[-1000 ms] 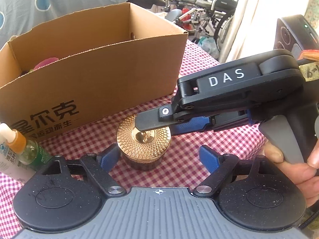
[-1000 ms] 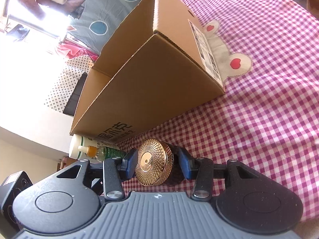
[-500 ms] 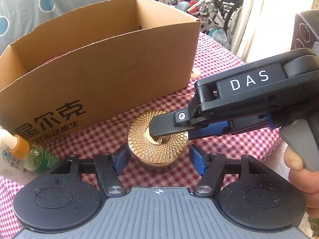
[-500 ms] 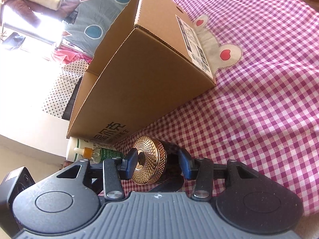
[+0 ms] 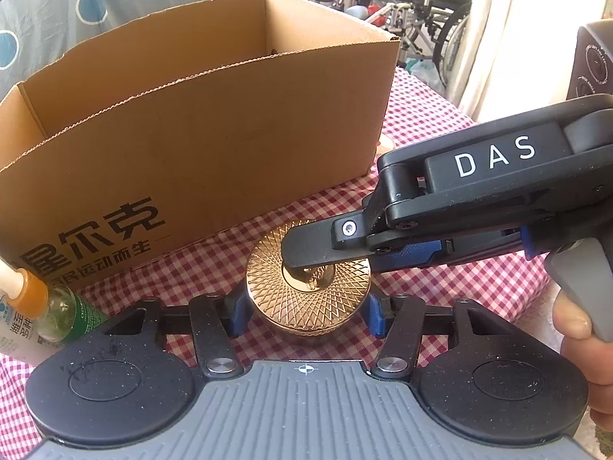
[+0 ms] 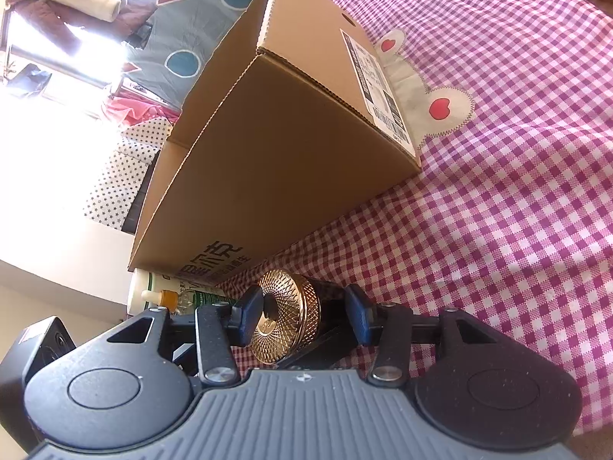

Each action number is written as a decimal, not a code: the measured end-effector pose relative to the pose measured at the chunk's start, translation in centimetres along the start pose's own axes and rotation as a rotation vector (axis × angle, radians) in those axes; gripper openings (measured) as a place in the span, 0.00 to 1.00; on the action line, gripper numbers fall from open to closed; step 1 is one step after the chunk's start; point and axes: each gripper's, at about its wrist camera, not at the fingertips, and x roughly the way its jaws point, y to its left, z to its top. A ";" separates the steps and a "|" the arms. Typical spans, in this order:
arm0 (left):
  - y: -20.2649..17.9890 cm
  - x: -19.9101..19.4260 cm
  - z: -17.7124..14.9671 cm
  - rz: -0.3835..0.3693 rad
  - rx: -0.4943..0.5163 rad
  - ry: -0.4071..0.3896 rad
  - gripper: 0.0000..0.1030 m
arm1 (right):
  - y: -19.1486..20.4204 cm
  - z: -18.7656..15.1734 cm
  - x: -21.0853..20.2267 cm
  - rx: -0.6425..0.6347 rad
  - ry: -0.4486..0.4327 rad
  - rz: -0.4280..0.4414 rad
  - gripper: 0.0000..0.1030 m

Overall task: Organize rigid objects
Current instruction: 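Lower the right gripper onto the gold-lidded jar and close on it, then lift the gold-lidded jar with the right gripper and lower it into the box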

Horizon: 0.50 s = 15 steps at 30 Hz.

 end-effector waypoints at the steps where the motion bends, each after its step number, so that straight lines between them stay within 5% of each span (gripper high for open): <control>1: 0.0 -0.1 -0.1 0.001 -0.002 -0.001 0.54 | 0.2 -0.1 0.0 -0.010 -0.002 -0.004 0.49; 15: 0.7 -3.6 0.0 0.001 -0.030 -0.057 0.54 | 4.1 -1.3 -1.3 -0.084 -0.068 -0.011 0.49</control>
